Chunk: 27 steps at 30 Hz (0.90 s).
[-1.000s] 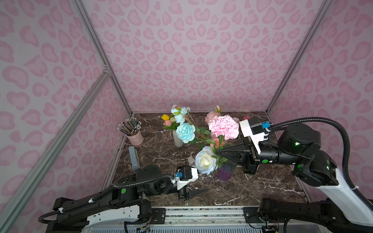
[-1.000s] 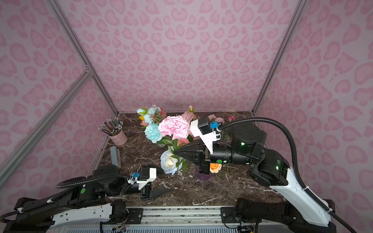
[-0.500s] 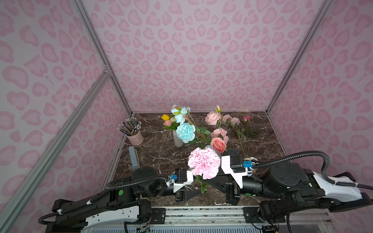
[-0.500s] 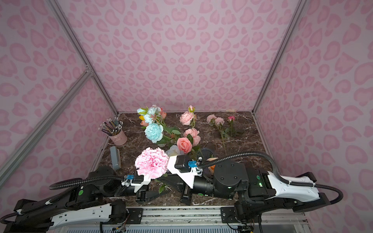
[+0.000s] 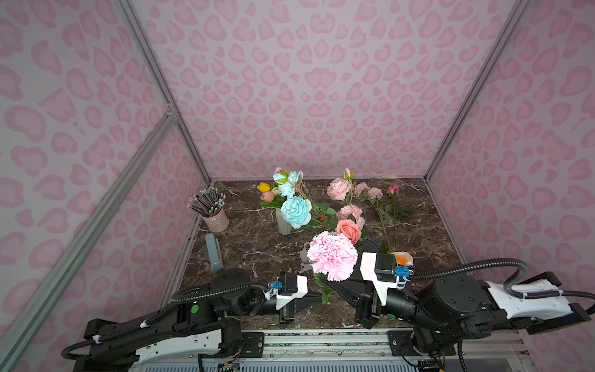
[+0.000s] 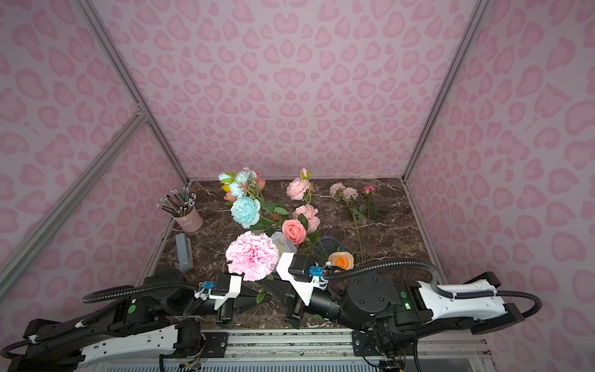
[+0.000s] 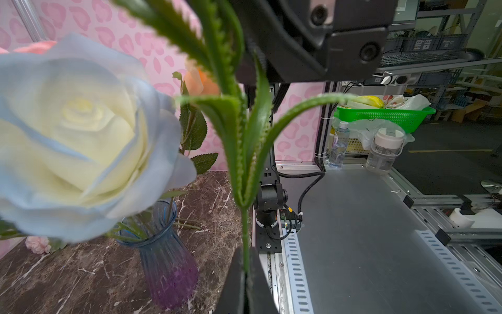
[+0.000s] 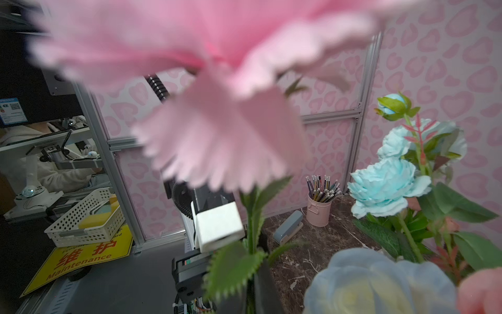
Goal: Pick out pink flowers from the vase
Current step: Place the flower at the center of the board.
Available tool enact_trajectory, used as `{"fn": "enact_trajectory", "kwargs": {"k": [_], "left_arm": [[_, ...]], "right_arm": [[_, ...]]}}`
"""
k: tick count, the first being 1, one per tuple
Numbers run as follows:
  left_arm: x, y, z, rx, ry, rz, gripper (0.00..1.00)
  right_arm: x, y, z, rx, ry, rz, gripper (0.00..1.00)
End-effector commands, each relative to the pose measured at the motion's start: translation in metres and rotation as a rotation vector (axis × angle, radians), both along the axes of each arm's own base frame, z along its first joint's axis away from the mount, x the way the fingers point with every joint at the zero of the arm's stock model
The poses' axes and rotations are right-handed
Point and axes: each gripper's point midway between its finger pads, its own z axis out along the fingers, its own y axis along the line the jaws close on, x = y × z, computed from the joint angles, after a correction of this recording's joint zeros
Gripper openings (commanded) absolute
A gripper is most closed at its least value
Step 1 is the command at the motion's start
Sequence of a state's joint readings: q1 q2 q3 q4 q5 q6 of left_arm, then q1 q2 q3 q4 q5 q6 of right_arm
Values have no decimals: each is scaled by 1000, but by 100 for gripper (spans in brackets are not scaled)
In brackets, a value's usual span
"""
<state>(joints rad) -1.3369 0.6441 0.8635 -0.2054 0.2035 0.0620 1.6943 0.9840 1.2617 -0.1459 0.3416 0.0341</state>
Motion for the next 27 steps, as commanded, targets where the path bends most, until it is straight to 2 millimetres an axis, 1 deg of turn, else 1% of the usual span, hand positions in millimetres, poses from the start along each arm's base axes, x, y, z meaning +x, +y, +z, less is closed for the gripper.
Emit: {"fn": "enact_trajectory", "kwargs": {"k": [1,2,3,6,9,10,12,13,14,16,19,21,24,27], "left_arm": [[-3,1,18,-89,-21,-14,2],[-2,2,20,-105,-18,-11,2],[-3,2,21,-117,-18,-12,2],[-5,7,27,-160,-18,-17,2],[-7,14,31,-200,-22,-25,2],[-8,16,36,-234,-28,-26,2],[-8,22,41,-275,-29,-17,2],[-8,24,43,-290,-30,-17,2],[-9,25,44,-302,-32,-22,2],[-11,28,46,-315,-35,-28,2],[-14,29,45,-319,-38,-44,2],[-16,31,45,-335,-40,-55,2],[-15,31,44,-338,-36,-51,2],[-16,30,42,-330,-34,-58,2]], "right_arm": [[-2,-1,3,31,-1,-3,32],[-6,-1,4,40,-6,10,36],[-9,-1,5,46,-14,21,38],[-24,-1,8,71,-44,58,40],[-36,-1,8,92,-98,83,44],[-40,-1,7,106,-112,94,47],[-43,-2,7,133,-133,108,59],[-42,-1,5,138,-137,101,63],[-40,-2,4,140,-139,85,64],[-36,-2,1,138,-145,61,64],[-34,1,-5,150,-139,54,61],[-31,6,-9,152,-120,65,57],[-25,14,-13,162,-84,86,55],[-28,21,-16,166,-82,118,50]]}}
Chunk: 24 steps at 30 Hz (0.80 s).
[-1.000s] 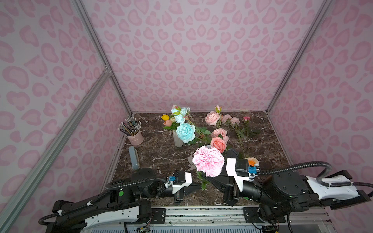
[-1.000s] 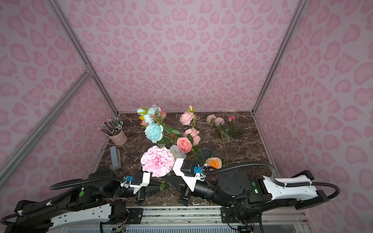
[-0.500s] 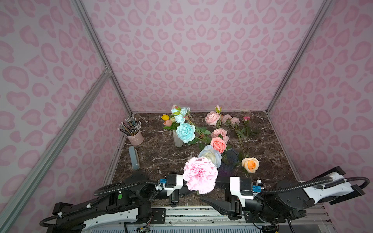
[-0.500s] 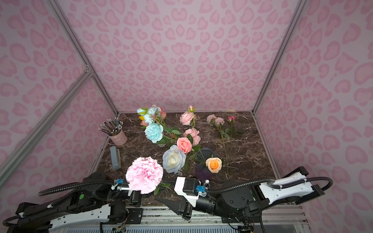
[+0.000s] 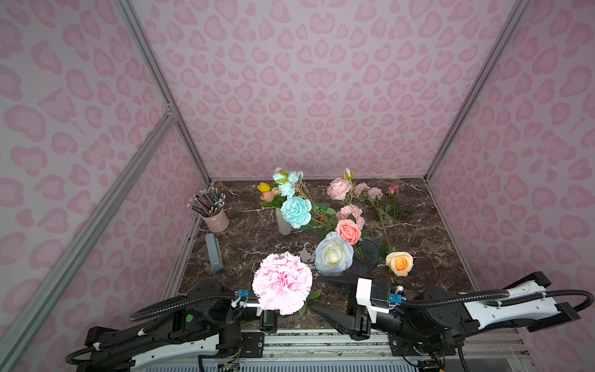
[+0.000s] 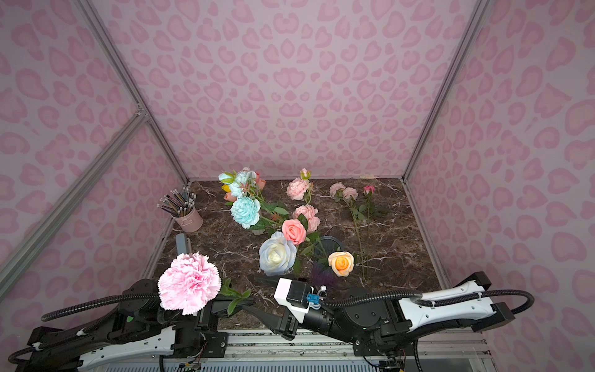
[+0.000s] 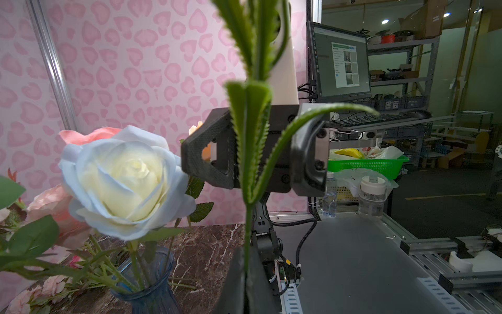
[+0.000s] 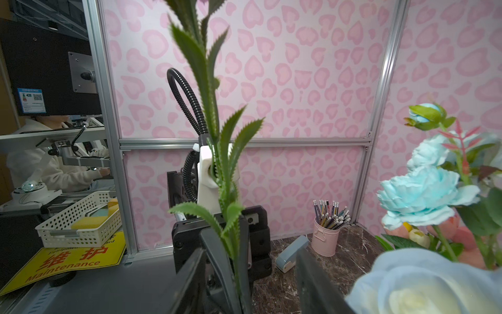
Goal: Pick out pink flowers from the vase
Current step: Place the flower at the center of the board.
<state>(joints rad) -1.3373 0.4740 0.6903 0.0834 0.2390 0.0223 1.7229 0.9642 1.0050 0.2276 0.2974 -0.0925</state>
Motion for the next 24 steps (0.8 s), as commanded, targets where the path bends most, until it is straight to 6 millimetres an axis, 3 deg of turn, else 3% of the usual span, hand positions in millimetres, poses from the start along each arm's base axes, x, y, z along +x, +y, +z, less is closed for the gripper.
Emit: {"fn": "enact_trajectory", "kwargs": {"k": [1,6,12,16,21,24], "left_arm": [[-4,3,12,-49,-6,-18,2],[-3,5,11,-53,1,-13,2],[-4,4,11,-55,-1,-21,2],[-5,3,10,-48,1,-28,2],[-5,4,9,-49,5,-26,2],[-4,4,8,-42,12,-22,3]], "right_arm": [[-9,6,10,58,25,72,48],[-12,17,4,30,26,97,44],[-6,19,-1,26,44,85,27],[-3,22,-4,21,56,79,21],[-1,25,-7,13,57,79,2],[-1,24,-2,21,52,77,0]]}}
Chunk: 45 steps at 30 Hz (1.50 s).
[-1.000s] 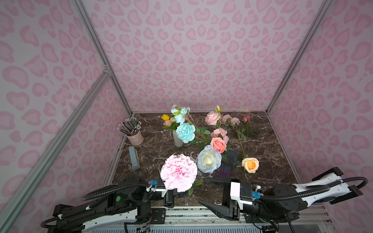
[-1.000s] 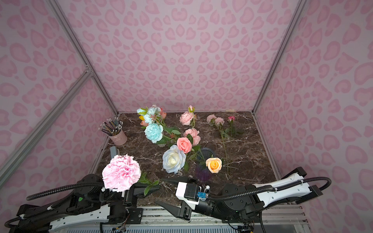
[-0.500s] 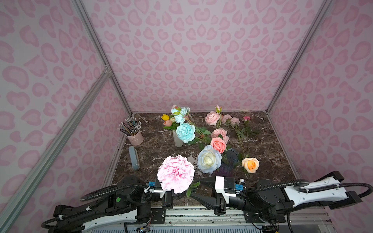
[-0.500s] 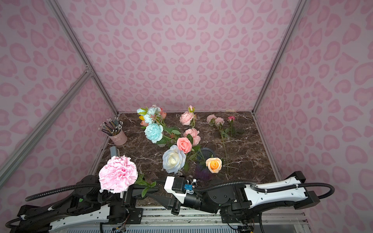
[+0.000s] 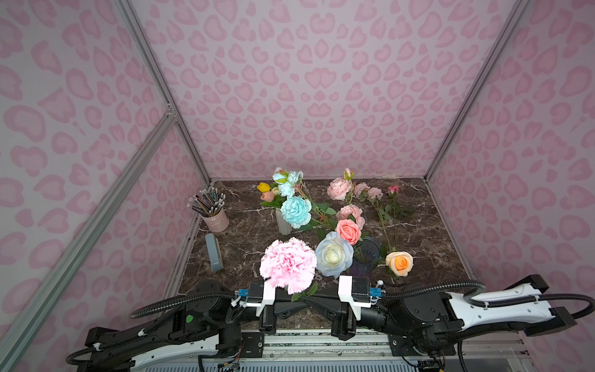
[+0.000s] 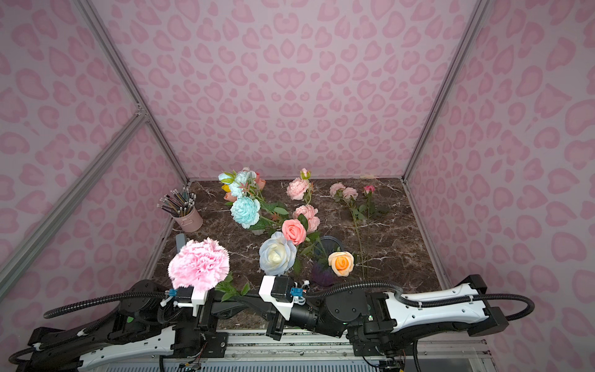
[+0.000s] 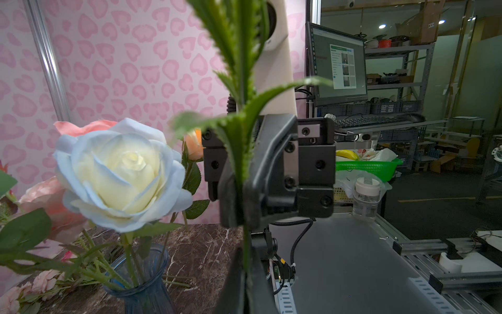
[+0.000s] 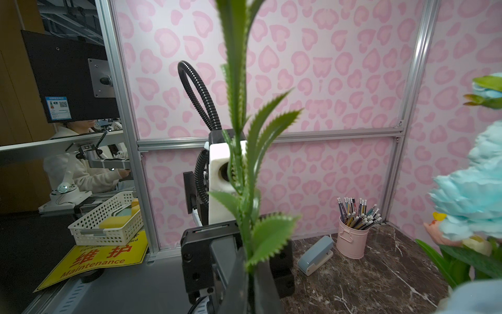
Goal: Pick out pink flowers from the vase
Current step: Place the flower at the center of the board.
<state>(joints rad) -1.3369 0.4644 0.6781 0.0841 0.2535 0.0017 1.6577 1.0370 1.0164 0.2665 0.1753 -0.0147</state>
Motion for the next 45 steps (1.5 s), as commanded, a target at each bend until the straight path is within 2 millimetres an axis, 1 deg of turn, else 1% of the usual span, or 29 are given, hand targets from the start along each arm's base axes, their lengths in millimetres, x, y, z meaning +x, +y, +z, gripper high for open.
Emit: {"fn": "enact_trajectory", "kwargs": {"k": [1,3,5,6,7,8,10,11,12,14,16,20,22,23,26,31,33,36,38,41,43,45], "left_arm": [[0,2,10,-39,-2,-1,6],[0,2,9,-32,0,-1,16],[0,1,8,-22,1,1,28],[0,1,7,-18,2,2,33],[1,1,6,-12,2,7,40],[2,1,5,-8,3,14,44],[5,1,3,-2,5,29,49],[6,2,2,2,3,38,51],[7,2,1,4,2,45,51],[9,3,-1,11,0,59,52],[10,2,-3,21,-2,65,52],[10,1,-6,33,-5,65,52],[10,0,-7,39,-8,62,52],[10,-1,-8,43,-9,62,52],[10,-3,-8,50,-15,59,52],[10,-6,-10,65,-19,56,52],[10,-7,-10,64,-20,53,52],[9,-9,-11,68,-19,46,52],[9,-11,-11,74,-20,42,52],[8,-12,-11,75,-20,39,52],[9,-12,-11,75,-21,40,52],[9,-13,-13,80,-22,41,52]], "right_arm": [[-2,0,8,24,1,11,0],[-5,0,10,13,-22,25,0],[-2,0,17,-7,-37,6,0],[-1,-1,22,-13,-47,-2,0],[1,-4,31,-13,-55,-12,0],[2,-8,40,-13,-54,-20,0],[7,-15,61,-16,-29,-16,0],[17,-18,66,-35,6,-42,0],[28,-27,83,-19,46,-76,0],[51,-40,96,-34,92,-137,0],[67,-56,109,-3,110,-212,0],[88,-98,143,114,127,-291,0],[95,-115,157,153,127,-317,0],[99,-123,162,161,125,-331,0],[104,-137,174,160,113,-352,0],[102,-154,184,173,97,-361,0],[107,-164,183,171,96,-414,0],[122,-184,177,162,96,-544,0],[135,-197,172,142,96,-655,0],[152,-209,159,84,88,-802,0],[162,-214,149,42,85,-893,0],[173,-213,138,-15,83,-969,0]]}}
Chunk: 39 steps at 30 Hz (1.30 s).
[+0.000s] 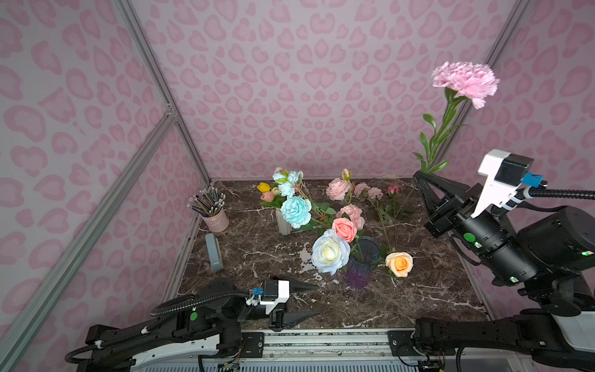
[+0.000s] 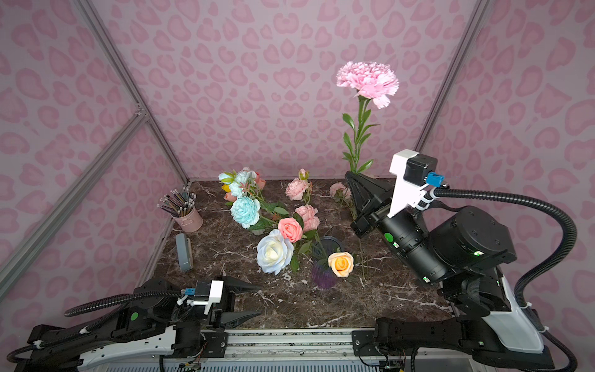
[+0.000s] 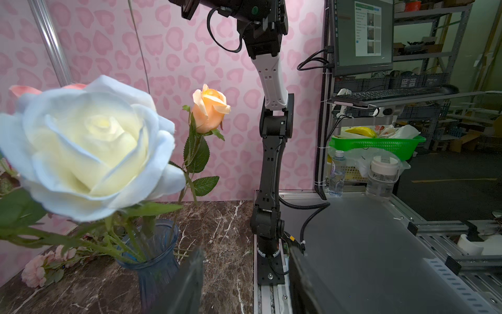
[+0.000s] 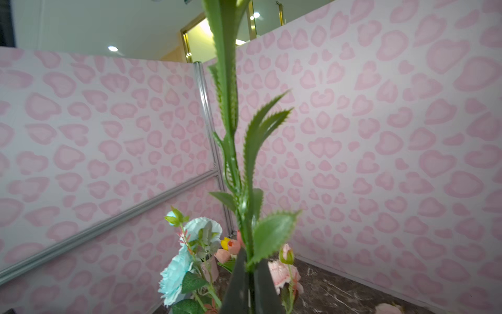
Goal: Pick out pink flowers from the vase
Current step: Place the flower at the center of the board.
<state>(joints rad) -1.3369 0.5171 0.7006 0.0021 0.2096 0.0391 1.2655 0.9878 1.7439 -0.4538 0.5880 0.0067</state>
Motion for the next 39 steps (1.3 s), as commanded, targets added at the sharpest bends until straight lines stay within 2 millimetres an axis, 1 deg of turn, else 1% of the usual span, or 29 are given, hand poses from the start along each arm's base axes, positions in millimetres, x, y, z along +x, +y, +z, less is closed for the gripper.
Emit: {"fn": "enact_trajectory", "kwargs": {"k": [1,3,4,6,8,9,11,12,13,15,16,18,20,22,24,28,31,35,39], "left_arm": [[-2,0,8,-26,-18,-9,52],[-2,-1,6,-22,-16,-9,52],[-1,-1,6,-21,-15,-8,52],[-1,-3,4,-17,-12,-11,52],[-1,-4,2,-13,-10,-13,52],[-2,-4,1,-11,-8,-15,52],[-2,-3,1,-7,-8,-17,52],[-2,-2,1,-8,-8,-15,52],[-2,-1,0,-8,-9,-14,52],[-1,1,-1,-8,-12,-5,52],[-1,2,-1,-7,-16,-1,52],[0,3,-1,-11,-25,7,52],[0,4,-4,-10,-30,10,52],[0,5,-10,-2,-26,11,52],[1,4,-17,0,-21,13,52],[2,3,-25,14,-25,18,52],[3,6,-25,13,-38,27,52],[7,12,-21,-7,-53,62,53],[10,14,-18,-14,-65,83,53]], "right_arm": [[26,-12,-25,-119,49,-201,0],[49,-9,-43,-172,103,-244,0],[65,-9,-54,-184,142,-251,0],[99,-15,-81,-192,239,-247,0],[132,-32,-113,-156,334,-242,0],[143,-42,-126,-131,366,-247,0],[166,-74,-158,-73,436,-280,0],[174,-88,-173,-53,467,-298,0],[182,-102,-193,-41,504,-314,0],[195,-122,-244,-64,603,-347,0],[197,-126,-266,-91,646,-351,0],[198,-132,-323,-177,767,-370,0],[193,-132,-365,-211,860,-352,0],[190,-136,-394,-218,914,-370,0],[190,-142,-411,-210,932,-389,0],[199,-149,-428,-198,945,-413,0],[212,-155,-440,-230,971,-433,0],[235,-161,-466,-292,1062,-445,0],[254,-167,-484,-325,1106,-473,0]]}}
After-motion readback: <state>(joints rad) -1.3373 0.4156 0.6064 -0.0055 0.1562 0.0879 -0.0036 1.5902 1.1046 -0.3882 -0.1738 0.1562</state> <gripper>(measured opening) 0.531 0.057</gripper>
